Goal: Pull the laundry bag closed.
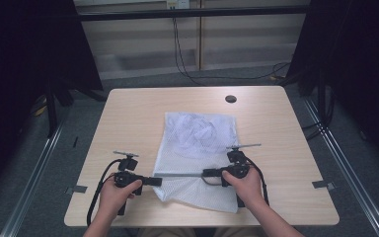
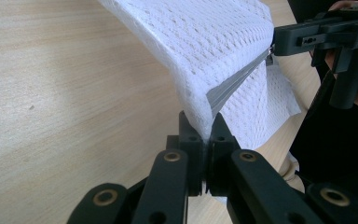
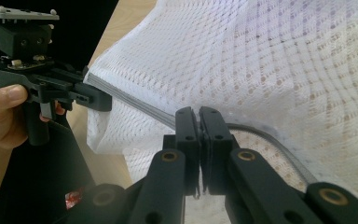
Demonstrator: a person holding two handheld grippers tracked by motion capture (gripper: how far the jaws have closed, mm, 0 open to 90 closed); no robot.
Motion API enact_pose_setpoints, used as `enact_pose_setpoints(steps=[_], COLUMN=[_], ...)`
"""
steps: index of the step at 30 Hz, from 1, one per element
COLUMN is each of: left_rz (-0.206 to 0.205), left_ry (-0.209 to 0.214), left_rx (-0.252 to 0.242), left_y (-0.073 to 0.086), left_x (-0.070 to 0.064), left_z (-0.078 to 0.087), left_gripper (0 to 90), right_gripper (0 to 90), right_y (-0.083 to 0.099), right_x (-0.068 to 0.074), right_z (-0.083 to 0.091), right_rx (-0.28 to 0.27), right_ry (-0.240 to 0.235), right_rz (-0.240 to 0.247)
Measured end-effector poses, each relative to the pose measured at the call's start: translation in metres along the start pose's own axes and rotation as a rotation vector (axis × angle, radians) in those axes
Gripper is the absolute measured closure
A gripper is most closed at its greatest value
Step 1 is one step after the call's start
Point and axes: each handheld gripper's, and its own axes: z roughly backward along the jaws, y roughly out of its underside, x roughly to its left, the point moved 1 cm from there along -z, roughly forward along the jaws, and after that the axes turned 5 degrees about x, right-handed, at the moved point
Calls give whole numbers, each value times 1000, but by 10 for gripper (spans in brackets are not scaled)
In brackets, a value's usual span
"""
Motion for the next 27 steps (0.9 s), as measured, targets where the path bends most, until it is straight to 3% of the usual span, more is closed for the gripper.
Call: enact_pose_setpoints(steps=[11, 16, 27], left_rz=[6, 6, -1], left_ry=[-2, -4, -10], left_rx=[-1, 0, -2], left_y=[0, 1, 0], left_x=[-1, 0, 0], left_z=[0, 1, 1], left_gripper=[876, 877, 877], right_gripper=[876, 876, 877], right_y=[1, 2, 3], right_x=[-1, -4, -4], right_z=[1, 4, 6], right_rx=[3, 5, 1], right_ry=[4, 9, 3], right_rz=[16, -6, 0])
